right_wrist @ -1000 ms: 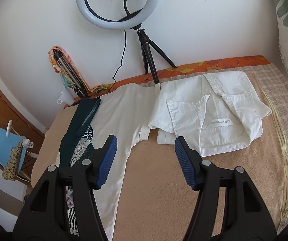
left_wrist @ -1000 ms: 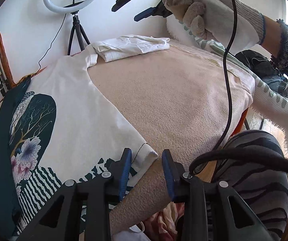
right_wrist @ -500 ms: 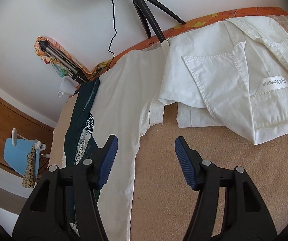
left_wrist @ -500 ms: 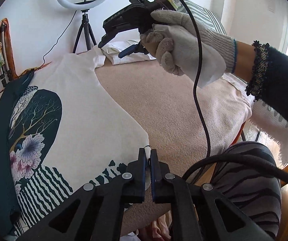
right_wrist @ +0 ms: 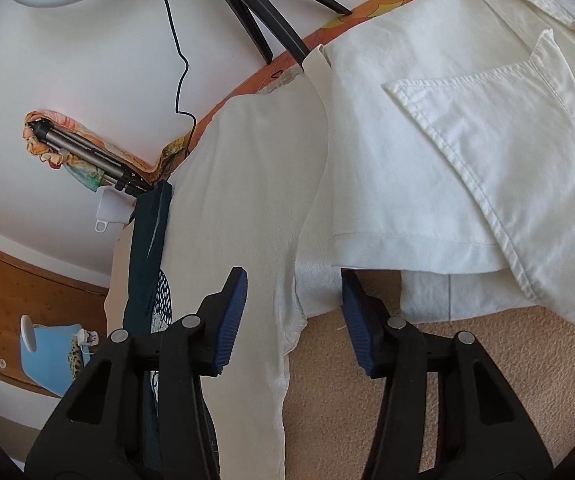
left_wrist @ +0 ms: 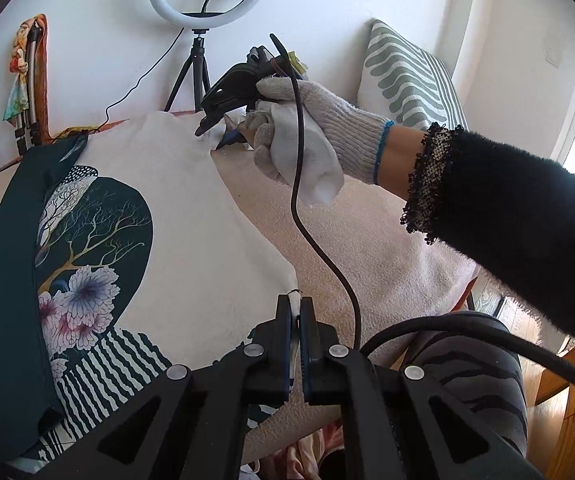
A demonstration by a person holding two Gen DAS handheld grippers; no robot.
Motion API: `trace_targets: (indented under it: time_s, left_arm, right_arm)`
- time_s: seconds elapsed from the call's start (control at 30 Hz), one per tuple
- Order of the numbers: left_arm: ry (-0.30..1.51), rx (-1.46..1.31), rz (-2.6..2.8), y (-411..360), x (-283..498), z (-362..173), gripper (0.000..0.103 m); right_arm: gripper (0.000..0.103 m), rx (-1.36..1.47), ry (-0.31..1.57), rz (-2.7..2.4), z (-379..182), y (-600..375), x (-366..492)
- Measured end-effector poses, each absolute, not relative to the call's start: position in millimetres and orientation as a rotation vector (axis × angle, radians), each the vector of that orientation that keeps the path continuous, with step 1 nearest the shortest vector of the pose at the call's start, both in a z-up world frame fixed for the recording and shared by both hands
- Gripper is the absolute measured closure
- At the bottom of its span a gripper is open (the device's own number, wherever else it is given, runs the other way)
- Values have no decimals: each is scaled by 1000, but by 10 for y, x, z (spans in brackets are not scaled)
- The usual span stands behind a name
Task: Fold small clothes
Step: 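Grasp the cream hem with left gripper while right gripper grasps the cream shoulder, then fold the cream side over onto the dark-green fold with both grippers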
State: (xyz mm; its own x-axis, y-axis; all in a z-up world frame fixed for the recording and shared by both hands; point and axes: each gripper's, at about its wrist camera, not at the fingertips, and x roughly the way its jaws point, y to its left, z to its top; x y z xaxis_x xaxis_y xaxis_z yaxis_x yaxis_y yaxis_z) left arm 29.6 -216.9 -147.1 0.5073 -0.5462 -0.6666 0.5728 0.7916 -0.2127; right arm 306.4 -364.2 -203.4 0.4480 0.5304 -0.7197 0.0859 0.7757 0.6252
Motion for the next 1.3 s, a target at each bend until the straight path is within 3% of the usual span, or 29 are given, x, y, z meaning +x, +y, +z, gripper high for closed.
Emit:
trace_targets:
  time_s: [0.07, 0.17, 0.63, 0.9, 1.3]
  left_arm:
    - [790, 20, -674, -2119, 300, -1471, 103]
    - [795, -19, -671, -2006, 312, -1481, 103]
    - [794, -224, -603, -1231, 355, -1468, 103]
    - [809, -311, -541, -758, 334, -1568, 103]
    - [817, -370, -452, -218, 312, -1666, 103]
  right_arm:
    - [86, 618, 1102, 293, -2023, -3537, 3131]
    - [94, 538, 1088, 270, -1918, -3386, 3174]
    - [97, 181, 1032, 264, -1225, -2377, 3338]
    - [97, -56, 1036, 289, -1250, -1557, 3323]
    - [97, -152, 1058, 330, -1386, -778, 3420]
